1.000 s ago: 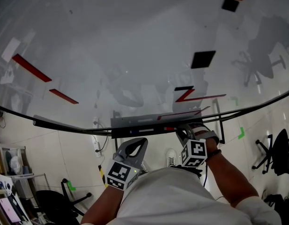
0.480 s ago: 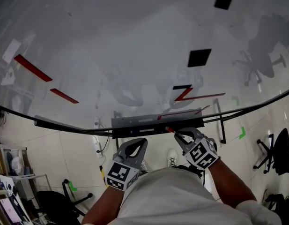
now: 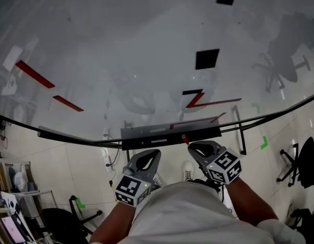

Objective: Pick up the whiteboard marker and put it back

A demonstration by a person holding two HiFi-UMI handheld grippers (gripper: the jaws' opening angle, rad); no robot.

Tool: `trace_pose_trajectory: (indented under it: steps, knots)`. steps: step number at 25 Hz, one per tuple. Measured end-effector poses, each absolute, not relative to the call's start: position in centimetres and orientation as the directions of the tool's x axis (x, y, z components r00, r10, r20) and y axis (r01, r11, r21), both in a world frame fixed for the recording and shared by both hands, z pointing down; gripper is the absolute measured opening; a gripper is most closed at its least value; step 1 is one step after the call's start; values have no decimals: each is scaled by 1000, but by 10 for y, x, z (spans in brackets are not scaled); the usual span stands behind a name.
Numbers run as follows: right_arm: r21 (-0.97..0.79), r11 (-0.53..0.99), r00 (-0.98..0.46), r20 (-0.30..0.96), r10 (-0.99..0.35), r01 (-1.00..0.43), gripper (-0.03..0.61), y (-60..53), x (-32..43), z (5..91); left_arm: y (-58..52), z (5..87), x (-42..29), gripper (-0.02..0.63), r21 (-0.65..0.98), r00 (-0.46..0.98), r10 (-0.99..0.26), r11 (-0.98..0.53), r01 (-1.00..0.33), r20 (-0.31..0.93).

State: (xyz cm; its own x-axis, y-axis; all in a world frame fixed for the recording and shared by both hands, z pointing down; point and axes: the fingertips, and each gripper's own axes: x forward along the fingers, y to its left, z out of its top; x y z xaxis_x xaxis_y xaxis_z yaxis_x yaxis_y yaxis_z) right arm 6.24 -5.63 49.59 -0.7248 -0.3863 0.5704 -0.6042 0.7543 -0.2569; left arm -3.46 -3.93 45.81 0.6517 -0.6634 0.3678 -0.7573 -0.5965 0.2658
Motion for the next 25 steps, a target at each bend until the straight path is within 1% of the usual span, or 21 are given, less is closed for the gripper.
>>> trace_pose_trajectory:
  steps: [2, 6, 13, 17, 25]
  knots:
    - [-308, 729, -741, 546, -391, -612, 40, -56, 62, 492, -38, 457, -34, 17, 265, 654, -663, -599, -755, 365]
    - [-347, 717, -764, 508, -398, -604, 40, -52, 59, 481, -38, 455, -34, 17, 270, 655, -666, -598, -755, 357]
    - [-505, 675, -842, 370, -393, -537, 40, -41, 50, 459, -37, 448, -36, 17, 299, 657, -678, -585, -754, 328]
    - [-576, 643, -863, 314, -396, -504, 40, -36, 49, 446, -36, 445, -36, 17, 300, 658, -683, -586, -753, 318]
    - [-560, 675, -876, 286, -387, -481, 40, -31, 46, 436, -34, 442, -35, 17, 308, 668, -680, -594, -744, 302]
